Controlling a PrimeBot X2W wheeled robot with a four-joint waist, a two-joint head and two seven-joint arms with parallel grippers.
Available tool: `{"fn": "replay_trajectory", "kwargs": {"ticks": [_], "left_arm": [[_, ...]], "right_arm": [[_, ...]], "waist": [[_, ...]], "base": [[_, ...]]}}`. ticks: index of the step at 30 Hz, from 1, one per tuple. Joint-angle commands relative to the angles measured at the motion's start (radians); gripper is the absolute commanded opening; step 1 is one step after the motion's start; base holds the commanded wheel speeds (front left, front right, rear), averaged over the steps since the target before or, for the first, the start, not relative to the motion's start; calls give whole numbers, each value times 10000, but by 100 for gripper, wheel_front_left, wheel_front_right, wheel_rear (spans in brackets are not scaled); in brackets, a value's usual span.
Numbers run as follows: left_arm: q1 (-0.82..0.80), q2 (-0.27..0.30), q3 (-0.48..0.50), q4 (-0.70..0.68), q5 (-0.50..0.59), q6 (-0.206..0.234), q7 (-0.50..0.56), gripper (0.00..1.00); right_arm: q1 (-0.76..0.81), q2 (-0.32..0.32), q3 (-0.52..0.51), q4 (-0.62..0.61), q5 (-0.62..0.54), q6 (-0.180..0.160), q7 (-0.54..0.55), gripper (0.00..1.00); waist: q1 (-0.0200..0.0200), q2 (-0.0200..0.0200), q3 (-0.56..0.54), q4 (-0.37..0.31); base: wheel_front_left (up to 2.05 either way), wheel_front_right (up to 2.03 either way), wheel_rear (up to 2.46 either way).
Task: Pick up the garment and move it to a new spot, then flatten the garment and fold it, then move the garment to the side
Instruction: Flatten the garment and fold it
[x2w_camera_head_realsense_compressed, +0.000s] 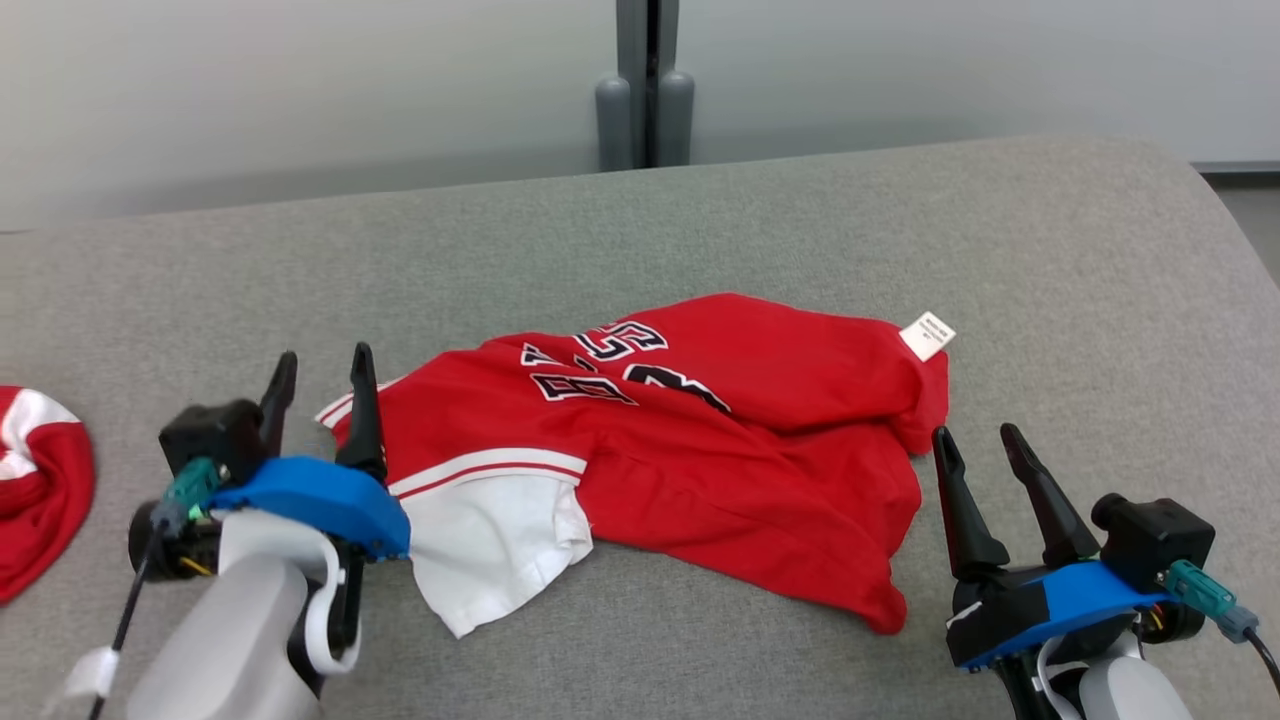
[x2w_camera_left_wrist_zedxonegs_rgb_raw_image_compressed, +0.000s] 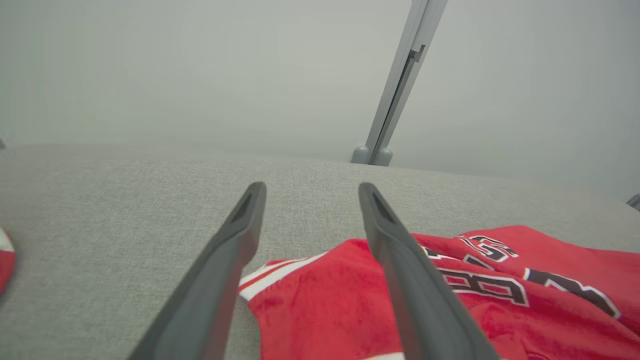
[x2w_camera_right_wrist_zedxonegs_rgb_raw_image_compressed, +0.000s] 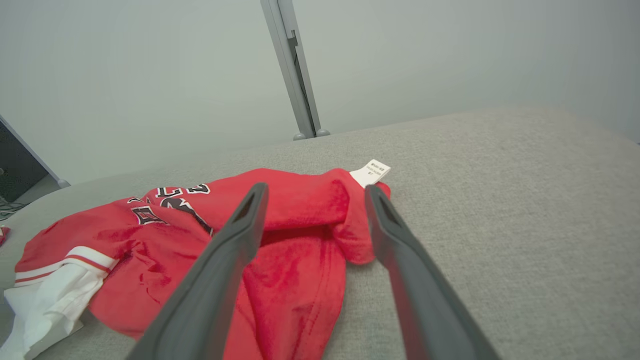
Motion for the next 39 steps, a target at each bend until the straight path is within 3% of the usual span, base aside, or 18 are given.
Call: {"fn": "replay_trajectory", "kwargs": {"ticks": [1,8,15,25,39], "left_arm": [[349,-105,199,-200,188,-67,-40,100],[2250,-969,2191,-2067,1486,-308,-45,100],[3958,-1428,3246,-3101,2979,-755,-45,100],[4880,-1647,3738,-3001,3663,-1056,-46,100],[4803,-1874,3803,-2565,3975,-1411,-48,100]], "right_arm": [[105,-56,-47,-24,-67,5,15,100],[328,-60,-293,-87,-81,5,121,100],[661,-57,-643,-131,-108,5,224,100],[1151,-57,-913,-230,-220,5,445,100],[1170,-57,-769,-313,-53,5,505,100]], "waist": [[1,0,-78,48],[1,0,-640,316],[1,0,-1160,416],[1,0,-1503,512],[1,0,-1441,477]], "base": [[0,0,0],[0,0,0],[0,0,0],[0,0,0],[0,0,0]]}}
